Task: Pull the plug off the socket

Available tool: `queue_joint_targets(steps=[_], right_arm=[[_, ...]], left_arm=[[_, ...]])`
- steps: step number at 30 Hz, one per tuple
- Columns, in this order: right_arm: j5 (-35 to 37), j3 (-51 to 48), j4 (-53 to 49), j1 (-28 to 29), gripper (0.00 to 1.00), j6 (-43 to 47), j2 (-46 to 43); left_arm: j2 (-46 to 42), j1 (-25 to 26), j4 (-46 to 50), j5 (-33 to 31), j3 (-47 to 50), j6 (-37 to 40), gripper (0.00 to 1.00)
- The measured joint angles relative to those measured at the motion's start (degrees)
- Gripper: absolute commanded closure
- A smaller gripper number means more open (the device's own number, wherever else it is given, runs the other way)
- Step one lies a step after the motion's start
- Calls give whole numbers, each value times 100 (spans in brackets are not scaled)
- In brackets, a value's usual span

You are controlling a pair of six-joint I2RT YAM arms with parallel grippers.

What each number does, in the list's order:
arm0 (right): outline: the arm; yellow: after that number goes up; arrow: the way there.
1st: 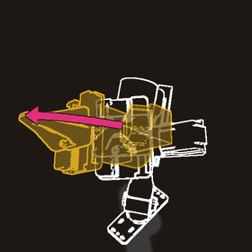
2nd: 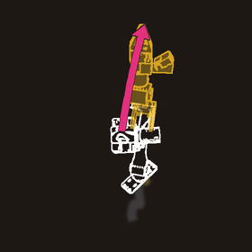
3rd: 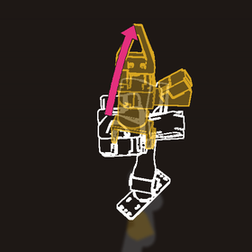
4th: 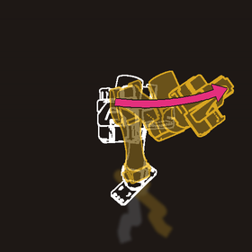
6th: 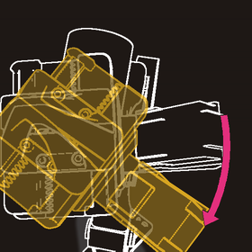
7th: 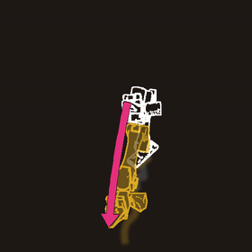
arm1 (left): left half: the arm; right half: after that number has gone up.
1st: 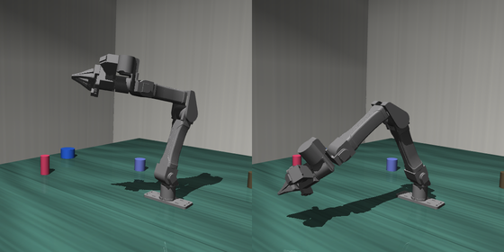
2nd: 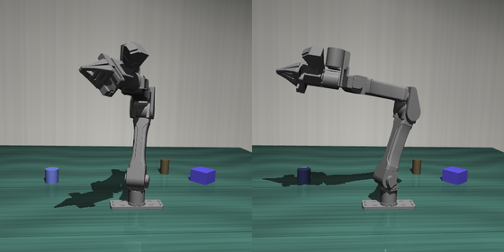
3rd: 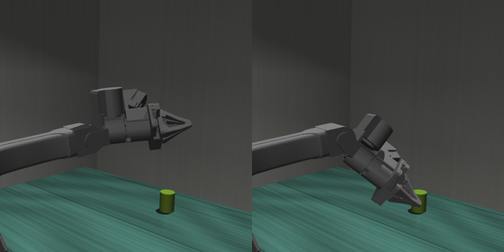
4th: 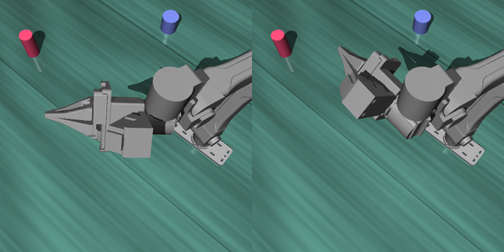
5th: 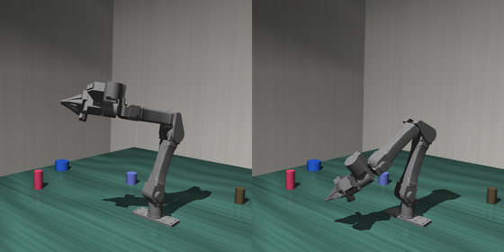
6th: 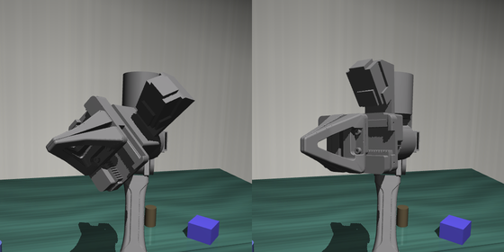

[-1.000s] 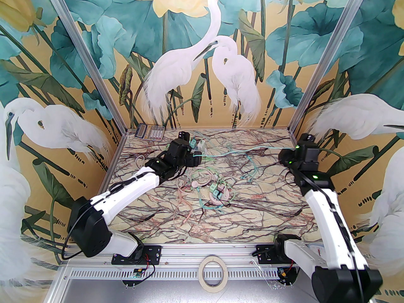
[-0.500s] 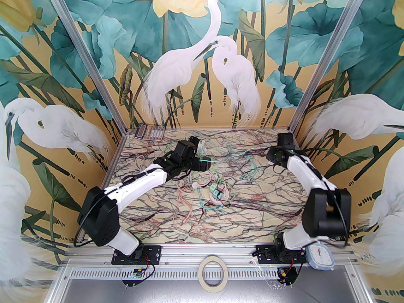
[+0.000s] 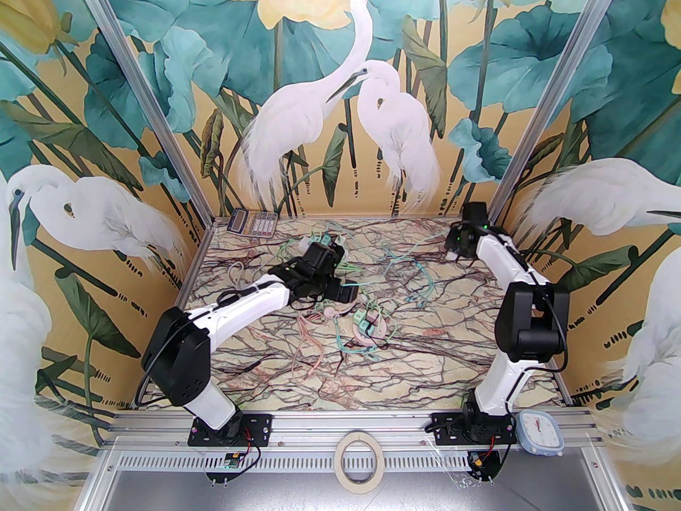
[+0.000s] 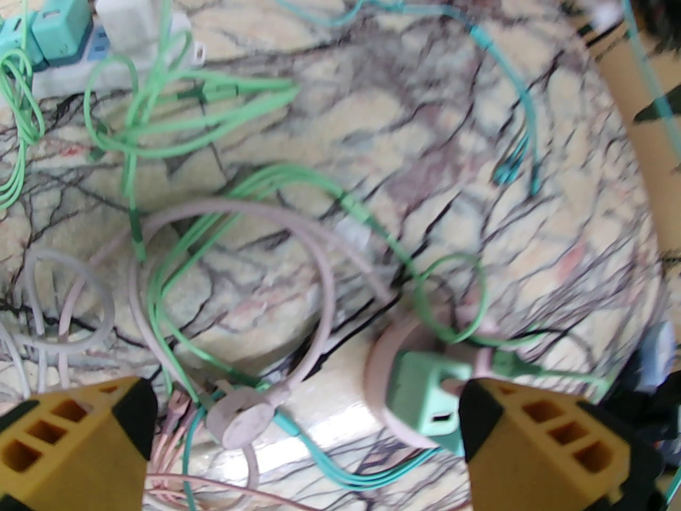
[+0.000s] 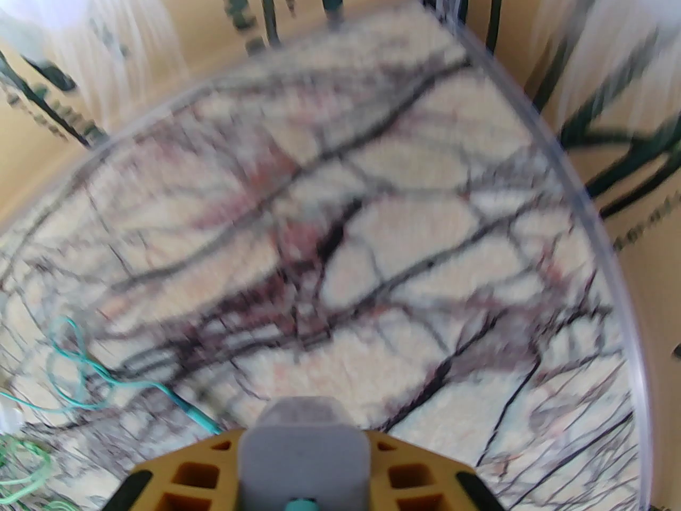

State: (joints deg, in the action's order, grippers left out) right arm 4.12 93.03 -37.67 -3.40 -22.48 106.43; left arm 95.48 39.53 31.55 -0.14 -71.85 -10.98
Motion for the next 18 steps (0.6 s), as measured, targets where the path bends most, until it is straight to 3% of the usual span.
queue_joint_targets(steps=[5, 18], right_arm=[[76, 1043, -260, 0, 70, 127, 234], [186, 1182, -660, -9, 70, 284, 610]], left_arm=[[345, 284, 306, -614, -144, 210, 0], [444, 546, 522, -855, -127, 920, 0]])
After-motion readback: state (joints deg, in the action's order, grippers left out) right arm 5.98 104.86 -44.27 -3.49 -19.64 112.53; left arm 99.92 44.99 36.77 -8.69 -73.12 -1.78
